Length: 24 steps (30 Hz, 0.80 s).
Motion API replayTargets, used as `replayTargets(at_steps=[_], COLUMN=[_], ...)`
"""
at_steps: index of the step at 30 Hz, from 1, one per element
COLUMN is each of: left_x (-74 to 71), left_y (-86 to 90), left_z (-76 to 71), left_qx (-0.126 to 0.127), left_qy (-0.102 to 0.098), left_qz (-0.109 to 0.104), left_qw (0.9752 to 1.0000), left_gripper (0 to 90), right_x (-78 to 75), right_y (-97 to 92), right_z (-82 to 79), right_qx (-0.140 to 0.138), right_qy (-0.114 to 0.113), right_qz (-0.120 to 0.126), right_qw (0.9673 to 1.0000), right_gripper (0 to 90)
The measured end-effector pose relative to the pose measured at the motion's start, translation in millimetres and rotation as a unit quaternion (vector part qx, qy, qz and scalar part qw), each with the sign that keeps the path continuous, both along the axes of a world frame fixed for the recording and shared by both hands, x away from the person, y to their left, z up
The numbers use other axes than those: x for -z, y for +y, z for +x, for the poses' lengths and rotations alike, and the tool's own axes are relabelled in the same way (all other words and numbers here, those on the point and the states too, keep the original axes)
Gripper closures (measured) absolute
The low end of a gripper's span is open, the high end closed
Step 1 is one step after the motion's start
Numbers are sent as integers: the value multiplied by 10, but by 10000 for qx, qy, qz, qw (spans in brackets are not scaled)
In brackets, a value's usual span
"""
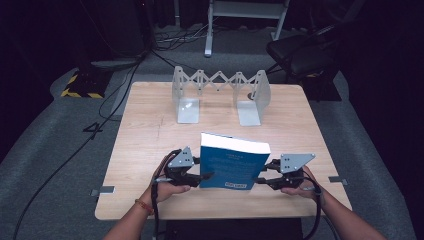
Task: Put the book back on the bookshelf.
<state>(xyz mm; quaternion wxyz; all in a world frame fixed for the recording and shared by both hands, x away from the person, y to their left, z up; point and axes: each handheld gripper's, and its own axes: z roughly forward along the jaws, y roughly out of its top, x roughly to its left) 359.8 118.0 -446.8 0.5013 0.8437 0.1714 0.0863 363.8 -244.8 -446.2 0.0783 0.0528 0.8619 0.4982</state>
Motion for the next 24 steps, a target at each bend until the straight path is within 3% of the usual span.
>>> replayTargets(at_steps=[5,10,12,20,24], left_x=[-5,4,6,12,16], left_y=[-139,-326,-409,-648,-762], left_z=[70,141,178,302,314], left_qx=[107,260,306,373,424], left_qy=[9,-42,-78,-130,-168], left_qz=[-7,-39,-39,-63,-72], left_qw=[9999,9996,9995,9992,9989], left_gripper=[461,449,438,422,422], right_x=[-1,-54,-87,-77,-130], right_y=[-90,-210,-285,-408,-366], right_z=[-103,-168,-209,-198,-165], right_qx=[317,464,612,883,1002], right_qy=[-17,-58,-192,-127,-156], right_qz=[101,212,242,550,643], right_qw=[9994,9987,9976,9945,9928], right_gripper=[607,600,590,556,544])
